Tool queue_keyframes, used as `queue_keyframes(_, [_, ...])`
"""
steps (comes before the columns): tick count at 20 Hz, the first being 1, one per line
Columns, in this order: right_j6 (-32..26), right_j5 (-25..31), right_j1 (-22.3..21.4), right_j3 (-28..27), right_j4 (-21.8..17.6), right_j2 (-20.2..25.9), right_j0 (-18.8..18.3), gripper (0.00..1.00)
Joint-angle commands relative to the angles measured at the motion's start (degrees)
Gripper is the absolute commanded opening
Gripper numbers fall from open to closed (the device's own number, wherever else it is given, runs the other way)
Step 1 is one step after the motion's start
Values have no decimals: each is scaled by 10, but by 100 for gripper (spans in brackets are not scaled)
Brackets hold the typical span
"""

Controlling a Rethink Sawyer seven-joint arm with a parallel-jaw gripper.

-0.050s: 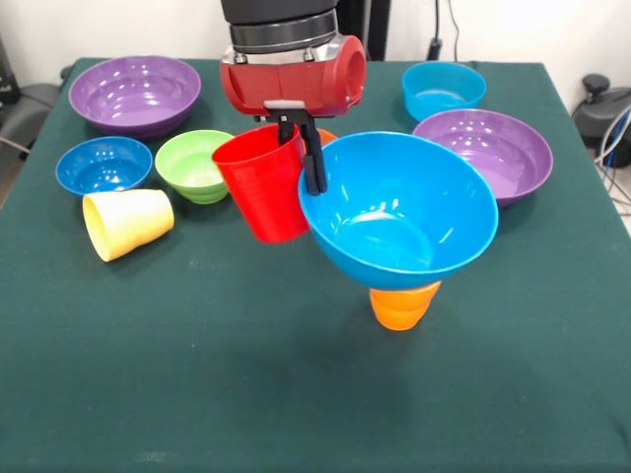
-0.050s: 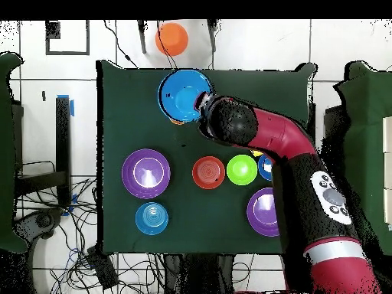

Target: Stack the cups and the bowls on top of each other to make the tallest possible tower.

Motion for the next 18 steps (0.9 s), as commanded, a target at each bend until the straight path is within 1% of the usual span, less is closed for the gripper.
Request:
queue_keyframes(1, [75,-29,24,-8,-12,-34,33,0])
queue_keyframes(4, [74,-23,21,-16,-20,-56,47,0])
queue_keyframes(6, [80,-32,23,-18,-15,-61,52,0])
queue_keyframes(7, [81,-37,23,-18,-12,-61,53,0])
queue_keyframes(9, [65,-31,26,-14,-5,-45,44,0])
queue_keyframes(10, [61,-42,29,-11,-2,-35,38,0])
queue_keyframes(13, [60,-40,33,-13,-1,-36,38,0])
queue_keyframes(18, [71,-34,31,-20,-2,-53,49,0])
